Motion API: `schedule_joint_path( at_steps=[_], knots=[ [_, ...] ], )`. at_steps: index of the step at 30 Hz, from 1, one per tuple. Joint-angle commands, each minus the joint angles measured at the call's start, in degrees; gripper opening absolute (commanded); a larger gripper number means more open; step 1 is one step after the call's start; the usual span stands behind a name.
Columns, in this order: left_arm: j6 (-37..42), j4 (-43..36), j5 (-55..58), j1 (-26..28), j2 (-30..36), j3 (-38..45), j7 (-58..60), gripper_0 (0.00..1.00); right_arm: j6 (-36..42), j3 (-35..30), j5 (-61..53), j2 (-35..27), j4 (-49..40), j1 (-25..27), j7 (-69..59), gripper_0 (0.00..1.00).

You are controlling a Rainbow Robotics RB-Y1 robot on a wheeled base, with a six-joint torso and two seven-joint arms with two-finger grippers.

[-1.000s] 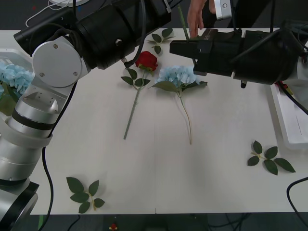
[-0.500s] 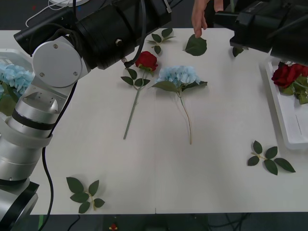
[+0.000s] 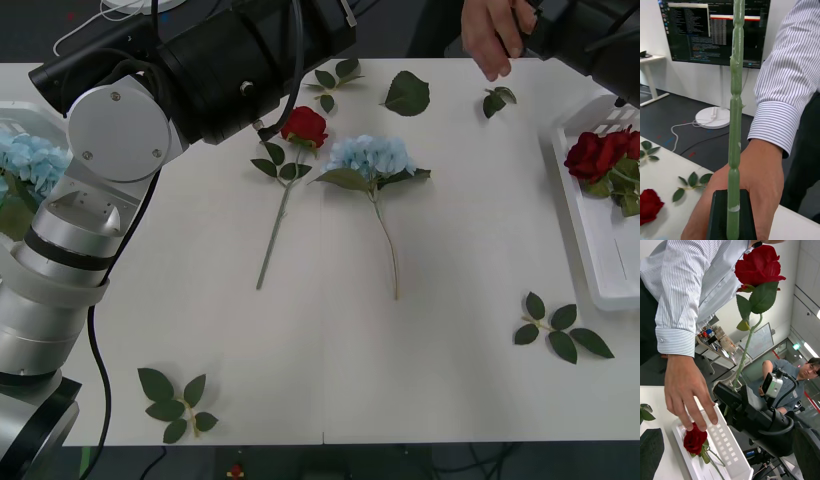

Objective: Place the red flowers into the right box and the blue flowers into the left box. If a person shows an open palm, hand one flower to the person first, then continue sorting.

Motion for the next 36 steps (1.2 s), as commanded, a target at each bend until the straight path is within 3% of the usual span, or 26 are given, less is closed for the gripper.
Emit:
schedule_joint_path(
  at_steps=[1,8,21,22,23,24,25,36],
  knots=[
    [-0.80,-2.19,0.47,0.11,-1.19,-0.35,-1.14,1.00,-3.54,-1.39,5.74,4.09,3.00,-4.37,2.76,0.00],
    [-0.80,-2.19,0.47,0.11,-1.19,-0.35,-1.14,1.00,-5.47,-1.48,10.75,7.34,6.78,-6.57,2.85,0.00],
    [-0.80,-2.19,0.47,0.11,-1.19,-0.35,-1.14,1.00,-6.00,-1.39,10.57,7.87,7.22,-6.75,2.58,0.00],
    [-0.80,-2.19,0.47,0.11,-1.19,-0.35,-1.14,1.00,-6.00,-1.39,10.48,7.87,7.22,-6.75,2.58,0.08],
    [-0.80,-2.19,0.47,0.11,-1.19,-0.35,-1.14,1.00,-6.00,-1.39,10.40,7.87,7.22,-6.75,2.50,0.27],
    [-0.80,-2.19,0.47,0.11,-1.19,-0.35,-1.14,1.00,-6.00,-1.39,10.31,7.87,7.13,-6.75,2.41,0.70],
    [-0.80,-2.19,0.47,0.11,-1.19,-0.35,-1.14,1.00,-6.00,-1.39,10.13,7.87,7.22,-6.75,2.32,1.00],
    [-0.80,-2.19,0.47,0.11,-1.19,-0.35,-1.14,1.00,-6.00,-1.30,7.93,7.95,7.13,-6.75,2.41,1.00]
  ],
)
